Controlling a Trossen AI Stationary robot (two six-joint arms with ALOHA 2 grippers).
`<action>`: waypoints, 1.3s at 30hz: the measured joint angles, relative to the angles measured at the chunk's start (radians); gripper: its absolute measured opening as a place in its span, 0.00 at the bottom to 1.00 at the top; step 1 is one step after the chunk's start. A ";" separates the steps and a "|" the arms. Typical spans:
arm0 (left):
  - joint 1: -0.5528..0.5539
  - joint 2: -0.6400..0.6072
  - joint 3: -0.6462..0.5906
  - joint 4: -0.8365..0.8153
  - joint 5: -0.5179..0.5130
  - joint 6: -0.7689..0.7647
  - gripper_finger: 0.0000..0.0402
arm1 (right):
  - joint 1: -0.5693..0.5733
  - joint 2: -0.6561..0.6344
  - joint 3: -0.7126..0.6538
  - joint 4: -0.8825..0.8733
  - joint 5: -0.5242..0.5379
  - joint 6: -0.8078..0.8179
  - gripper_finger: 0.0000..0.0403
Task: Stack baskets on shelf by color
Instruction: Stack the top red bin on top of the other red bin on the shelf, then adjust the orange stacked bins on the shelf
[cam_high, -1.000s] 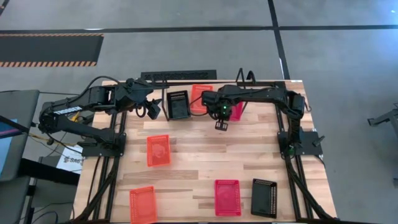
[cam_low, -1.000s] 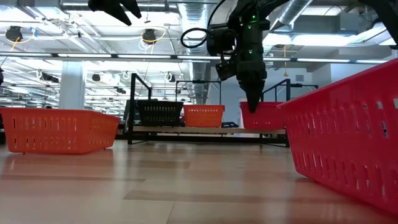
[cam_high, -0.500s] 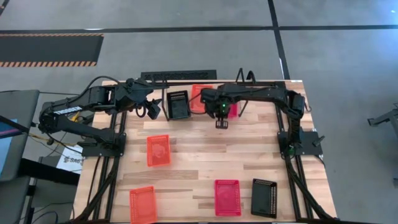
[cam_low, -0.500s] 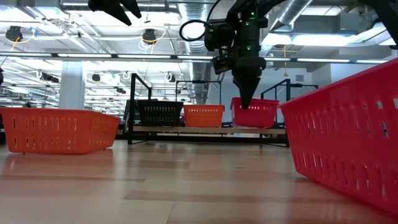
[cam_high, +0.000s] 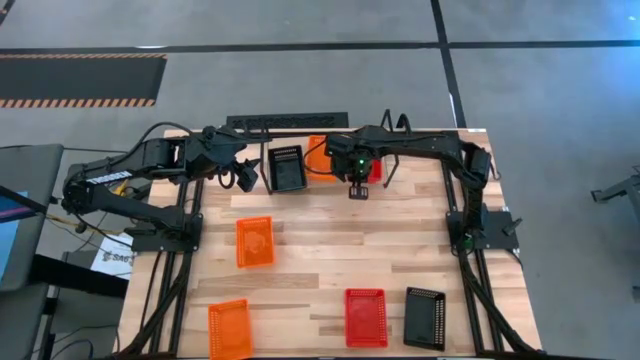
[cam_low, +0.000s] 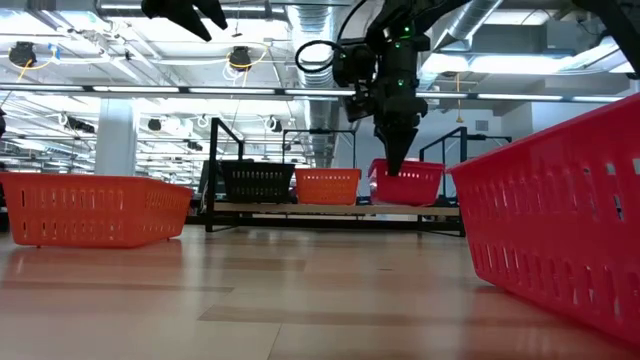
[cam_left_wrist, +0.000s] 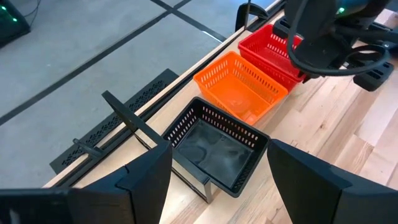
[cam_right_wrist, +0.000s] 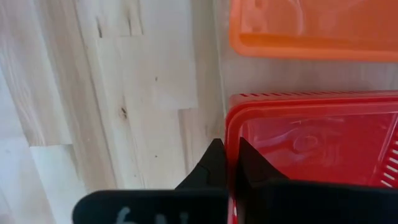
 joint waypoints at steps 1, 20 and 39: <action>0.000 0.000 0.000 0.000 0.000 0.000 0.63 | 0.000 0.000 0.000 -0.003 0.000 0.000 0.01; 0.000 0.000 0.000 0.000 0.000 0.000 0.63 | 0.022 0.000 0.000 -0.041 0.034 0.005 0.32; 0.000 0.000 0.000 -0.001 0.001 -0.014 0.63 | 0.096 -0.007 0.227 -0.121 0.161 0.101 0.41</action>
